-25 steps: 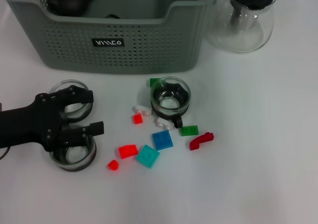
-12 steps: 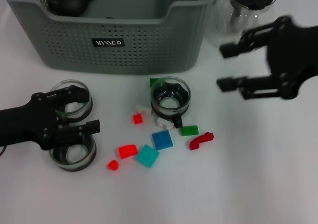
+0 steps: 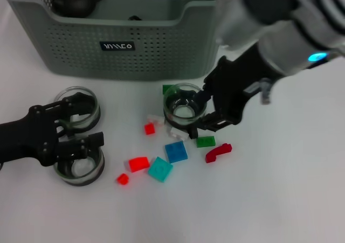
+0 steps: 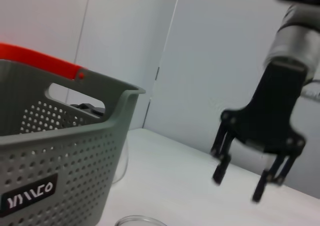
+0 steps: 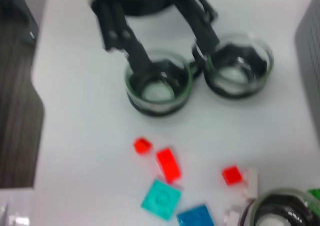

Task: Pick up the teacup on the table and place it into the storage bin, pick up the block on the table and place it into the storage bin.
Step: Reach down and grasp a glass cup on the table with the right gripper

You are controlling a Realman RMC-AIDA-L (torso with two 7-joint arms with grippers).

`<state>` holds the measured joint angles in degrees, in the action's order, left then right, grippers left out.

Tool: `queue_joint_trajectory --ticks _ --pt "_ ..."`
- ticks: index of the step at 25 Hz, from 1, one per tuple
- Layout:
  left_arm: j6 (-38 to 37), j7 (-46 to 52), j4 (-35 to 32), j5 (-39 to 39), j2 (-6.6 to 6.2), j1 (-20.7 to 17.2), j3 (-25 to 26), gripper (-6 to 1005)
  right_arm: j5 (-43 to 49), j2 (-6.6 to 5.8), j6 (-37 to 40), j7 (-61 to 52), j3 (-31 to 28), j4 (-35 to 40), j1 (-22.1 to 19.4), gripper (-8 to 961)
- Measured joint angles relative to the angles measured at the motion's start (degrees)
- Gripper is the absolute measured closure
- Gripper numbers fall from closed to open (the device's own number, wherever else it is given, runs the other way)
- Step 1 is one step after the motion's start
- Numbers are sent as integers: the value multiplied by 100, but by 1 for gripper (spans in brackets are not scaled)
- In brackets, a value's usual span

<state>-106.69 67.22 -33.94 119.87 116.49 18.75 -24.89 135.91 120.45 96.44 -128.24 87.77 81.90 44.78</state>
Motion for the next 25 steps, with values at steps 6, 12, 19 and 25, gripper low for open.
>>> queue_joint_trajectory --ticks 6,12,19,25 --pt "9 -29 2 21 23 -42 54 161 247 13 -839 -93 624 -877 393 436" --pt "107 -32 1 25 23 -65 55 161 21 44 -2239 -129 1333 -1700 416 436" --pt "150 -24 2 28 38 -65 55 161 -289 48 -2826 -262 1460 -2611 690 437" --pt "163 -22 2 28 40 -60 55 161 -320 58 -3138 -608 1475 -3010 791 437"
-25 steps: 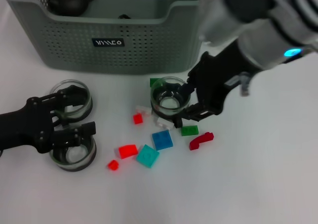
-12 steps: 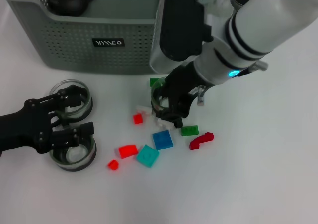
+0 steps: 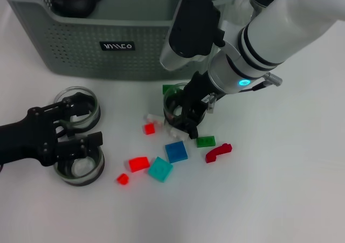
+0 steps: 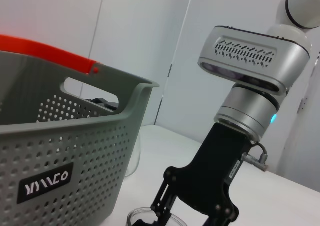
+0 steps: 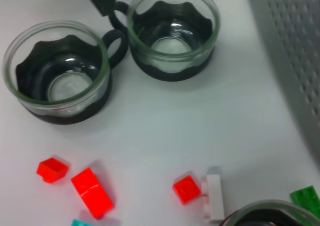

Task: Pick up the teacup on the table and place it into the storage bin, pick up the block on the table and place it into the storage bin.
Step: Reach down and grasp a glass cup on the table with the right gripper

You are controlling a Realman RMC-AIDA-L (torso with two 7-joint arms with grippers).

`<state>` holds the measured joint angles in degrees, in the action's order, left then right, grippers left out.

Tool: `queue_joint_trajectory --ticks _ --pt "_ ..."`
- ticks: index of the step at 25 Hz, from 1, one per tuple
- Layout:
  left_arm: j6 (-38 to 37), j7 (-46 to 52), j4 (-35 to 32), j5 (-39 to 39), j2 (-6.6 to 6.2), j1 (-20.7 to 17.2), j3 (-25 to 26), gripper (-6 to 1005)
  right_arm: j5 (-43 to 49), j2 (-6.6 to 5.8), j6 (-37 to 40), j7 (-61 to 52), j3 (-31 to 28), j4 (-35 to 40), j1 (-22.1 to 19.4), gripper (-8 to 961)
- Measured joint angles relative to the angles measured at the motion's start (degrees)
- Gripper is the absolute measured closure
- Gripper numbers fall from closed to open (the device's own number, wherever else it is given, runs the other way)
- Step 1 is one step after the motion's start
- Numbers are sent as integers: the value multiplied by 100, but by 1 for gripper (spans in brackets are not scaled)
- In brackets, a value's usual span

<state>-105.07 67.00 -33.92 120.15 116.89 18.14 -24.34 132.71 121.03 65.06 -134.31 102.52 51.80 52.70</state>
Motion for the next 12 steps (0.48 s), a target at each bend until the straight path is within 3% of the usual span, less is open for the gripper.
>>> queue_joint_trajectory --ticks 6,12 --pt "49 -5 0 0 0 14 -7 162 -263 0 -18 13 61 -269 39 436" --pt "57 -10 0 0 0 12 0 162 -365 -13 -8 17 62 -314 29 552"
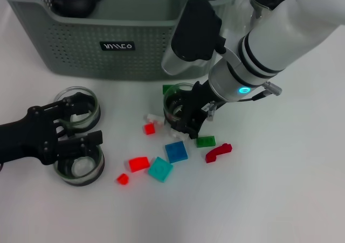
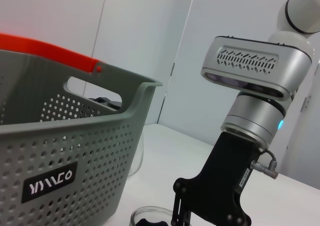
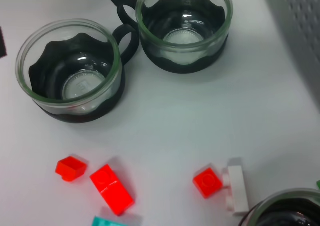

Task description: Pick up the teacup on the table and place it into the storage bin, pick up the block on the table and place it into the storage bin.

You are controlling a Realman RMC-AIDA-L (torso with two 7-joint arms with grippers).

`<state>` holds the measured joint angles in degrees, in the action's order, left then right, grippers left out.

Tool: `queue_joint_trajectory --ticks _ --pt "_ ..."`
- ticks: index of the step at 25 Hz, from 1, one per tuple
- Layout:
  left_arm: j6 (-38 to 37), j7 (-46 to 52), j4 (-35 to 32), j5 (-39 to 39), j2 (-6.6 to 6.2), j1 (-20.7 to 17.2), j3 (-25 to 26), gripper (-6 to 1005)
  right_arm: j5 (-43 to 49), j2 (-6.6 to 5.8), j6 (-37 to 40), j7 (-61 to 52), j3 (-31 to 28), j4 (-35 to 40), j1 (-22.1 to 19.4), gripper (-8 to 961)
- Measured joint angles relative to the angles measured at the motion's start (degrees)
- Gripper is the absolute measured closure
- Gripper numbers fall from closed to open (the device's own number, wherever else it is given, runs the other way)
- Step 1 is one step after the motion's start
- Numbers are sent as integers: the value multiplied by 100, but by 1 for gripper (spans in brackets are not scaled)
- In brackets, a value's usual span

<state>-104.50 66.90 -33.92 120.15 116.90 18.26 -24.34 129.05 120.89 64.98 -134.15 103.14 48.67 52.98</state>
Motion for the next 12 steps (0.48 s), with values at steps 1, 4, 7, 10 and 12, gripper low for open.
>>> queue_joint_trajectory --ticks 1,4,7,10,12 --pt "0 -1 0 0 0 -2 0 162 0 -4 8 -8 -6 -1 0 601" --pt "0 -1 0 0 0 -3 0 162 -3 -12 33 -11 -26 -5 0 749" --pt "0 -2 0 0 0 0 0 162 -4 -20 73 -29 -50 -2 -1 821" --pt "0 -1 0 -2 0 -6 0 162 -4 -36 231 -34 -179 67 -27 857" --pt "-2 7 0 -5 0 -10 0 162 -4 -56 553 24 -475 228 -53 880"
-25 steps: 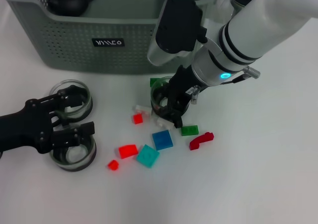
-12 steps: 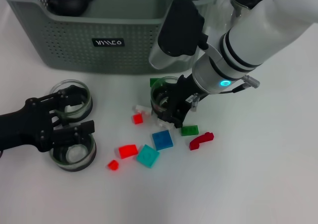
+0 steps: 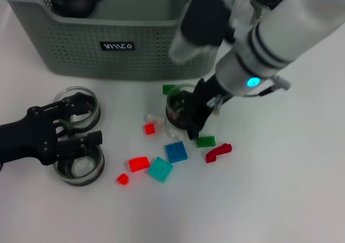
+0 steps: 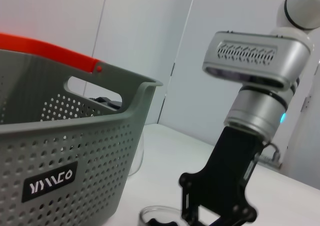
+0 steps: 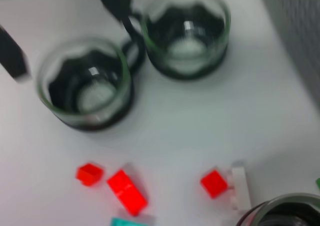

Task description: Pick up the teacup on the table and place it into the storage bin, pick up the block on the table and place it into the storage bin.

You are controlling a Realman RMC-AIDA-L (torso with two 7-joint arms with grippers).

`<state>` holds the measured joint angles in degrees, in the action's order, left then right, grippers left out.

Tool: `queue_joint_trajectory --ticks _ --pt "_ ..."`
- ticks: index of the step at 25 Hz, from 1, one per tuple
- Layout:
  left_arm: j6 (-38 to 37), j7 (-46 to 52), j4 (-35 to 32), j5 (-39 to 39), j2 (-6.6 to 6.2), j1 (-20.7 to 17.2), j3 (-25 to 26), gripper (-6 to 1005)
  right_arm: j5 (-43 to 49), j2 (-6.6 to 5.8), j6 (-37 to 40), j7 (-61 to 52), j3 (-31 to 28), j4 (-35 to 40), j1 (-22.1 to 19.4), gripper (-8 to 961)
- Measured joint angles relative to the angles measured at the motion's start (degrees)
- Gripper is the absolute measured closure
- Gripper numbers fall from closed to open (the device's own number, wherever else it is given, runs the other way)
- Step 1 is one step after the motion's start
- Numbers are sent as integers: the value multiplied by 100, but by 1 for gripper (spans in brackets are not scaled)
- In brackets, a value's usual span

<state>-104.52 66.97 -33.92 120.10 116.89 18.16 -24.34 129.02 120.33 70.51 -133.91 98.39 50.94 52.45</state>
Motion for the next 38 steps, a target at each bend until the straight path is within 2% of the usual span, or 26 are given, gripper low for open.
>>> queue_joint_trajectory --ticks 2,3,4,7,8,9,11,12,13,16,21,23,27,28,29,32,38 --pt "-8 12 0 -2 -2 2 0 162 -31 -15 529 155 -566 324 -85 892" --pt "-14 20 0 -2 -6 11 0 162 -219 -21 1301 432 -1492 811 -242 892" --pt "-14 20 0 -2 -6 11 0 162 -219 -21 1301 432 -1492 811 -242 892" --pt "-15 21 0 -1 0 16 0 162 -935 -79 2455 740 -2992 1566 -435 893" --pt "-13 22 0 -1 2 14 0 162 -1366 -135 2841 770 -3666 1942 -519 893" --pt "-11 22 0 -1 2 11 0 162 -1366 -135 2841 770 -3666 1942 -519 893" --pt "-10 23 0 -1 2 10 -1 162 -1921 -173 2927 774 -4192 2321 -605 893" --pt "-8 24 0 -1 1 10 0 162 -2303 -181 2719 794 -4335 2492 -635 893" --pt "-9 24 0 -5 2 15 -1 162 -2303 -181 2719 794 -4335 2492 -635 894" --pt "-9 25 0 -4 3 56 -4 162 -2273 -131 1816 790 -4063 2521 -511 894" --pt "-4 44 2 5 14 105 -2 163 -675 0 -212 320 -2814 2076 87 894" --pt "9 46 6 5 17 105 -1 163 -69 1 -1013 -45 -2384 1419 499 894" --pt "123 126 9 5 20 107 -9 163 390 -14 -1957 -326 -2266 -380 1473 895" --pt "167 158 9 5 22 104 -19 163 557 -20 -2377 -334 -2272 -1396 1936 895" --pt "200 172 12 5 27 98 -28 163 557 -20 -2377 -334 -2272 -1396 1936 895" --pt "267 176 35 5 34 85 -36 163 925 12 -2911 -315 -2230 -2465 2325 895" --pt "411 176 132 5 35 128 -46 163 948 -25 -2879 -353 -2260 -2413 2183 893"
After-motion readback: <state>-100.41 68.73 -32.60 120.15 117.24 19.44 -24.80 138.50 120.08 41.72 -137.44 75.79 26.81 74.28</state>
